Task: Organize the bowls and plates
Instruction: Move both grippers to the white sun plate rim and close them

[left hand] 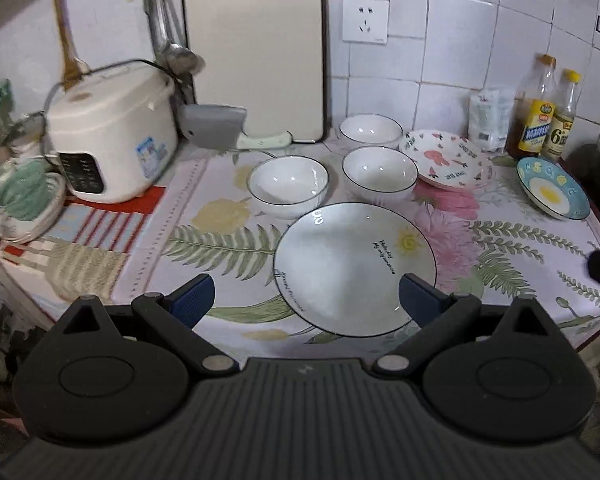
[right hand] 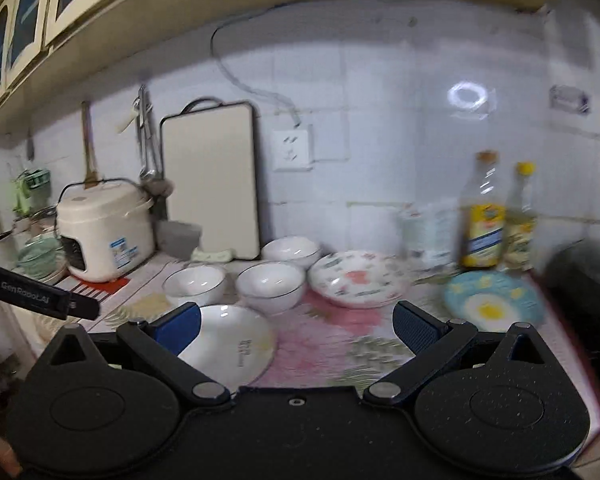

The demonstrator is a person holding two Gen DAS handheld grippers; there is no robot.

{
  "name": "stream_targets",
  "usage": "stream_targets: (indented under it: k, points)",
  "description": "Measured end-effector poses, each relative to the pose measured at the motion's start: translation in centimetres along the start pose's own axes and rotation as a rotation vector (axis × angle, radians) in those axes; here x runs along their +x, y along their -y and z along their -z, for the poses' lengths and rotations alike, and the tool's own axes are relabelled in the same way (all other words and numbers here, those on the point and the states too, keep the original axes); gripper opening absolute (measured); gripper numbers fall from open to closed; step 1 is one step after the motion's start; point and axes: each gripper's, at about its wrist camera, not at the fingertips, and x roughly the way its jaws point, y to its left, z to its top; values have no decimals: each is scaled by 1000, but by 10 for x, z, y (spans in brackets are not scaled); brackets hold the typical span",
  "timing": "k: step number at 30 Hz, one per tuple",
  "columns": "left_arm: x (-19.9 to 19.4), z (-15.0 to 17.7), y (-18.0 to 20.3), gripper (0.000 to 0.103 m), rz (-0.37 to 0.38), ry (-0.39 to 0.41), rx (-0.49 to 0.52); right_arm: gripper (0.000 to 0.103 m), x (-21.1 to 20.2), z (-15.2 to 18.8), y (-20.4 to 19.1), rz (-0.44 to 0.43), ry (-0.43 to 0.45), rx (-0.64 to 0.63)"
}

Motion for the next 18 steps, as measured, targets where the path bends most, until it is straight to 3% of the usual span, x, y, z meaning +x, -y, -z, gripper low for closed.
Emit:
stream_targets:
  k: [7, 13, 16, 18]
  points:
    - [69, 2, -15, 98, 41, -59, -32, 103, 82, 21, -12, -144, -87, -8]
    - [131, 15, -30, 96, 51, -170, -59, 100, 141, 51, -20, -210, -173, 3]
    - [152, 18, -33, 93, 48, -183, -52, 92, 168, 62, -17, -220, -235, 34]
    - [169, 21, -34, 91, 59, -199, -42, 78, 185, 68, -13, -251, -292, 62]
